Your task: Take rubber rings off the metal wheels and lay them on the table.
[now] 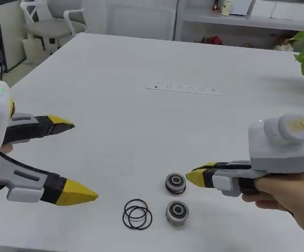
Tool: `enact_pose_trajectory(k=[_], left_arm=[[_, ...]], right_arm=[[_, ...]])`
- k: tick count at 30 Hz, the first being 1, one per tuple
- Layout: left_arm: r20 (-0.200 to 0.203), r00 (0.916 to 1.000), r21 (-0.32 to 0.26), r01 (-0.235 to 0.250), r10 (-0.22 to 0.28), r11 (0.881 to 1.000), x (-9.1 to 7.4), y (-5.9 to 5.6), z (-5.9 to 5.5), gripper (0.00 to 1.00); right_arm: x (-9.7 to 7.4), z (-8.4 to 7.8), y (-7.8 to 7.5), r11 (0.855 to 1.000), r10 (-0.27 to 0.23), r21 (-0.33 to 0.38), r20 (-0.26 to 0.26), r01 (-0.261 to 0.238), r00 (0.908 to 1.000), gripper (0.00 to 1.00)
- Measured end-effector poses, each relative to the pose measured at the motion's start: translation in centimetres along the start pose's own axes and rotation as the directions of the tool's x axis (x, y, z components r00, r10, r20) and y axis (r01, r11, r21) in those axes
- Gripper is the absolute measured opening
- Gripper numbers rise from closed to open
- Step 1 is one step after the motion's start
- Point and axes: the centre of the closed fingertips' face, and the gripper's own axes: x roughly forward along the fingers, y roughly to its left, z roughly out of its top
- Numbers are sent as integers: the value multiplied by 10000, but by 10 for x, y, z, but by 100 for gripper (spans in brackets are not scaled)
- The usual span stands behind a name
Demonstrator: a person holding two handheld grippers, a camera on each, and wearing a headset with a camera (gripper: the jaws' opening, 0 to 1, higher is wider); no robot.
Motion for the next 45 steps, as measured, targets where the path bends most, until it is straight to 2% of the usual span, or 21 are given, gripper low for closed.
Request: enact_pose_trajectory(k=[9, 22, 31, 37, 45], left_arm=[[289, 9989, 418, 348, -361, 9985, 17, 3, 21, 91], [634, 9947, 892, 748, -806, 9932, 43, 2, 42, 83], [518, 9886, 1317, 1338, -1416, 9822, 63, -11, 43, 73], [646, 9863, 1359, 1417, -1515, 9805, 74, -13, 45, 67], [883, 9855, 1069, 1352, -1449, 9850, 89, -9, 48, 60]], right_arm=[[-16, -6, -10, 9992, -368, 181, 195, 365, 9991, 14], [-17, -11, -10, 9989, -465, -23, 149, 466, 9988, 17], [-14, -13, -13, 9984, -462, 351, 245, 453, 9986, 17], [-12, -14, -14, 9984, -445, 346, 196, 438, 9988, 17], [-6, -17, -17, 9989, -377, 295, 76, 374, 9993, 17]])
